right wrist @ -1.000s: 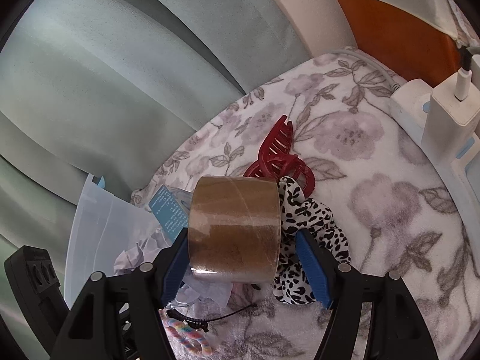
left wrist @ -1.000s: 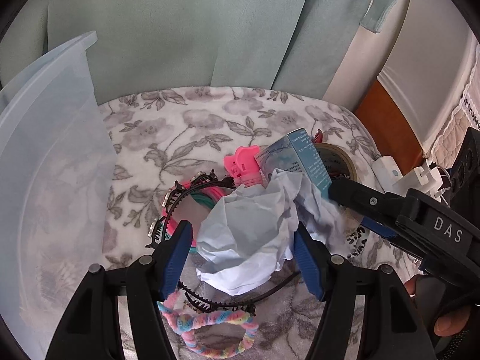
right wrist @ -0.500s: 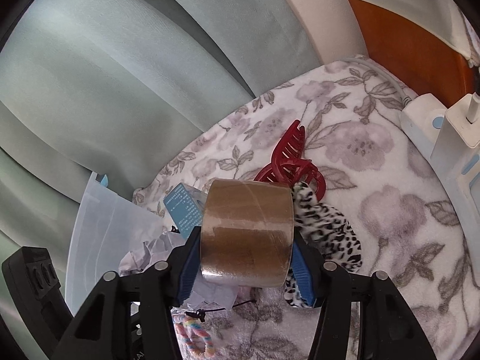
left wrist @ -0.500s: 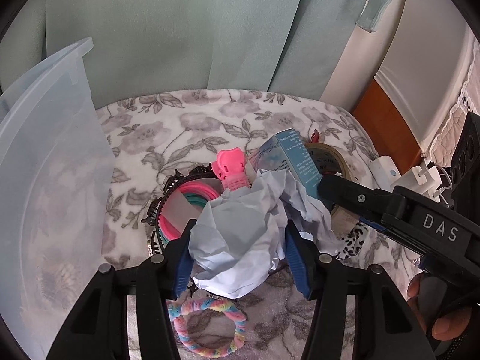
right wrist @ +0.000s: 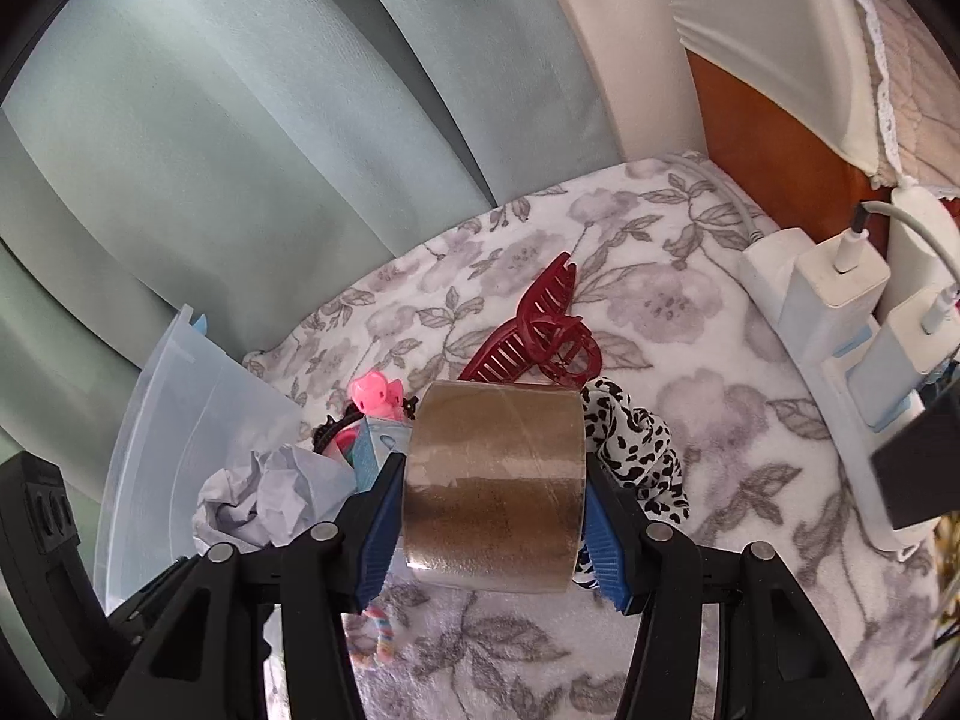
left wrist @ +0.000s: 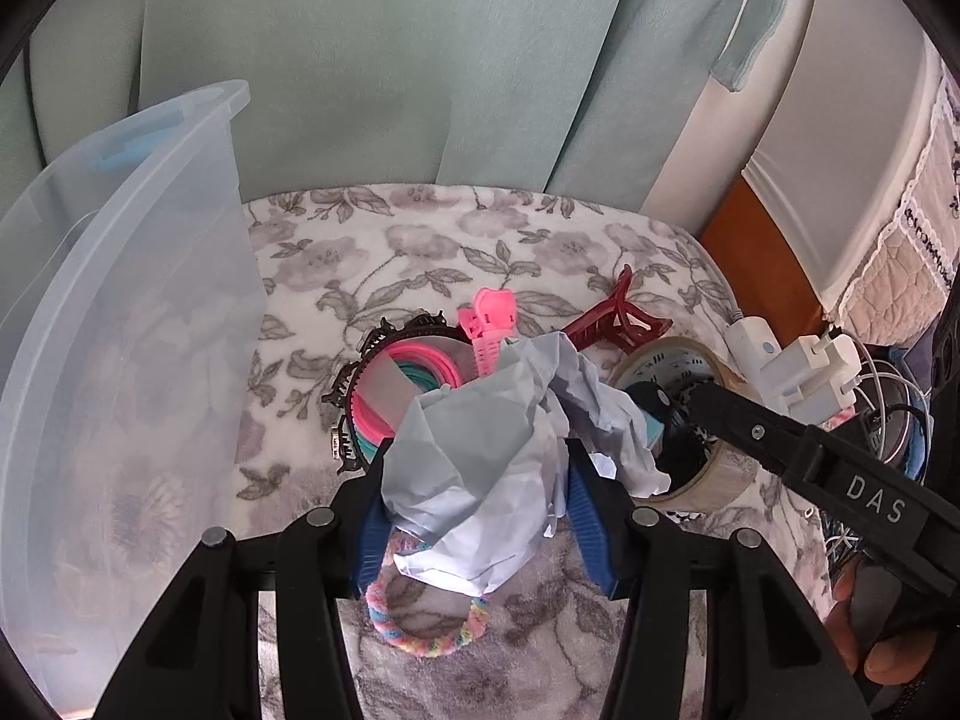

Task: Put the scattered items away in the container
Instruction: 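Grasp the crumpled white paper with the left tool while the right tool grasps the brown tape roll, then lift and carry the paper and tape roll over the clear box with both tools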

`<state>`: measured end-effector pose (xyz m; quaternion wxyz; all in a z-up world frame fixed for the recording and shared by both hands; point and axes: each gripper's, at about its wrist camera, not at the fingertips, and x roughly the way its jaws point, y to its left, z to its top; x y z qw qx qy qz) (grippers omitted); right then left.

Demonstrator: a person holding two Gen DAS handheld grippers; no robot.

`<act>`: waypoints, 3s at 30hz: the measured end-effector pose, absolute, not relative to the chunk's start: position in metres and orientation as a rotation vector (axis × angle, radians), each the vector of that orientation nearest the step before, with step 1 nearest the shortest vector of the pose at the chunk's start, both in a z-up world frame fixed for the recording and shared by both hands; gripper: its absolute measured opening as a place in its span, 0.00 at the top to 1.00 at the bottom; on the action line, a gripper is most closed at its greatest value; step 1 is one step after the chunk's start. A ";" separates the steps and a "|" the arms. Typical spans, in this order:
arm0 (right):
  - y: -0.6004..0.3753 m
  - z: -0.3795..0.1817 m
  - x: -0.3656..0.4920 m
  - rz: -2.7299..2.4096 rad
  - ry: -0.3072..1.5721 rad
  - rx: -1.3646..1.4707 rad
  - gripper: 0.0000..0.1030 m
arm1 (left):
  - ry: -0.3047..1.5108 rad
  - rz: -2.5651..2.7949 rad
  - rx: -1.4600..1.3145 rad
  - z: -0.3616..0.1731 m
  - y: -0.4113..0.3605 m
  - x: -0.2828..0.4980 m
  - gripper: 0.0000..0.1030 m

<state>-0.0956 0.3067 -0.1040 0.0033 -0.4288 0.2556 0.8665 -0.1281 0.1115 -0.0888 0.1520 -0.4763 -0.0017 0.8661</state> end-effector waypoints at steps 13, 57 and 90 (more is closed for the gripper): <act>0.285 -0.083 -0.064 2.681 0.386 -1.408 0.44 | -0.067 2.492 -1.323 -0.067 0.103 -0.099 0.47; 0.266 -0.006 -0.036 2.905 1.013 -1.226 0.44 | -0.201 2.627 -1.123 0.006 0.038 -0.049 0.47; 0.152 0.076 -0.010 3.220 0.686 -1.120 0.45 | -0.370 2.797 -0.892 0.064 -0.053 -0.011 0.47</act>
